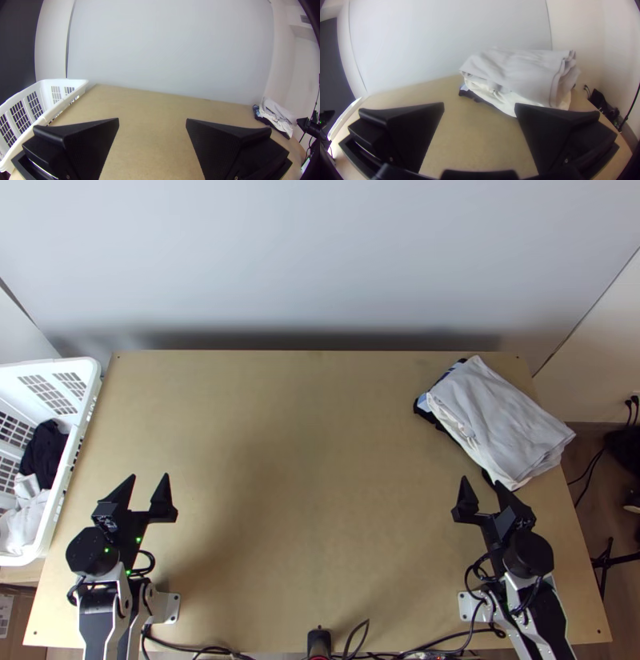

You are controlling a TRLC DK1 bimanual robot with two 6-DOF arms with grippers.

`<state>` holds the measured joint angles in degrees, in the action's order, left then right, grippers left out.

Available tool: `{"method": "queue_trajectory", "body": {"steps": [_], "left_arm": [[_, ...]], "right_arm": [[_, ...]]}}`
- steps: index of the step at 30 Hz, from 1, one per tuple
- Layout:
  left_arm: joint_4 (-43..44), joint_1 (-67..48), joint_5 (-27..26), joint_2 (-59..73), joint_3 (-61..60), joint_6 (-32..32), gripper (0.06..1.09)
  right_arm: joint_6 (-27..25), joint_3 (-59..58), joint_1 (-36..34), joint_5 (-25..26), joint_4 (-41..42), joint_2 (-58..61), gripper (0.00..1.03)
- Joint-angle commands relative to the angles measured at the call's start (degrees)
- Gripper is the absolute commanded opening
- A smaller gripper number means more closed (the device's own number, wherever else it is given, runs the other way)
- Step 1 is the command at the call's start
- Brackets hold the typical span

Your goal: Fold the t-shirt

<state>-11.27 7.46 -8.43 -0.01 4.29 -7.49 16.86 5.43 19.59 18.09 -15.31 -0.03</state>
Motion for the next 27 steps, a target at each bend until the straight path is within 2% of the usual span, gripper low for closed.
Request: {"method": "queue_trajectory", "body": {"steps": [1, 15, 18, 27], "left_arm": [[0.02, 0.01, -0.01, 0.01, 0.01, 0.02, 1.03], [0.02, 0.01, -0.01, 0.01, 0.01, -0.07, 1.03], [0.02, -2.19, -0.01, 0.01, 0.01, -2.62, 1.03], [0.02, -3.33, -0.01, 0.01, 0.01, -2.62, 1.03]], "right_arm": [[0.01, 0.02, 0.00, 0.02, 0.02, -0.06, 0.98], [0.01, 0.02, 0.00, 0.02, 0.02, 0.03, 0.98], [0.01, 0.02, 0.00, 0.02, 0.02, -0.06, 0.98], [0.01, 0.02, 0.00, 0.02, 0.02, 0.03, 0.98]]}}
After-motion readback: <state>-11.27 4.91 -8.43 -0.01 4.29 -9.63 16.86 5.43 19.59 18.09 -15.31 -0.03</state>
